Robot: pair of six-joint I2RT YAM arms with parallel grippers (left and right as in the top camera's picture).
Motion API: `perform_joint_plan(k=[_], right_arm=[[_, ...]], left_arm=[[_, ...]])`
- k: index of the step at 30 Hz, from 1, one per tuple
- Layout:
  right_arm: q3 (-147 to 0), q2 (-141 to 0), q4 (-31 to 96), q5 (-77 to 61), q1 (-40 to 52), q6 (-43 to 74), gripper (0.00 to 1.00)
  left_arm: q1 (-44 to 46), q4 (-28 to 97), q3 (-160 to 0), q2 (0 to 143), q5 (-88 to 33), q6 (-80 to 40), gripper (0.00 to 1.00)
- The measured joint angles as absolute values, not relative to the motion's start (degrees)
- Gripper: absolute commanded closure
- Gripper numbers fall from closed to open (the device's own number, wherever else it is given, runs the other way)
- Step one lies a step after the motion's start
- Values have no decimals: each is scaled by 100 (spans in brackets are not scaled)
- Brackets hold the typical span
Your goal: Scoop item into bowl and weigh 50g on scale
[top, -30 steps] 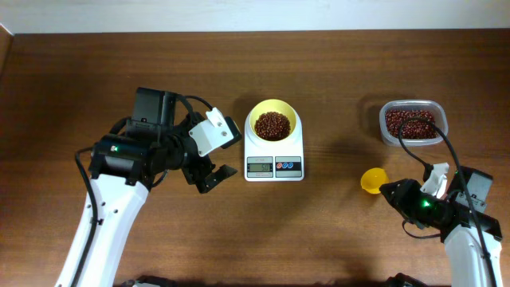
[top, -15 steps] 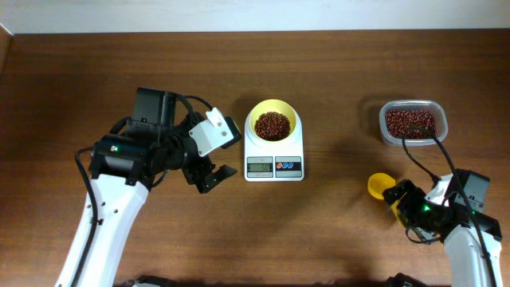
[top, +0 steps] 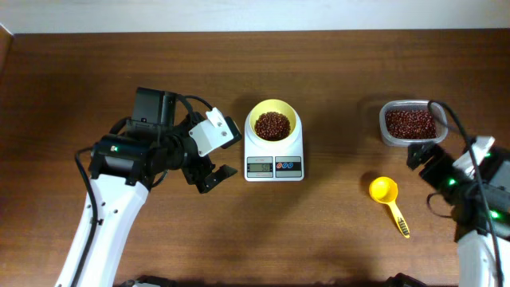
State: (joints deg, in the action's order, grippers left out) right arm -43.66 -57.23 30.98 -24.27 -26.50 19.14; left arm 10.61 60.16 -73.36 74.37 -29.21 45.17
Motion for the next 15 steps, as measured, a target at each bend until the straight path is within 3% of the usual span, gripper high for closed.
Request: perform_joint_plan(k=[5,15], right_arm=[[-5078,-4801,2722,-4025,-2650,1520,1],[-5137,-4711,3922,-4351,-2650,1452,1]], left_arm=[[1061,6018,-7336,7437,-2921,4517,1],[1059,6016,-7336,7437,-2921,4517,1]])
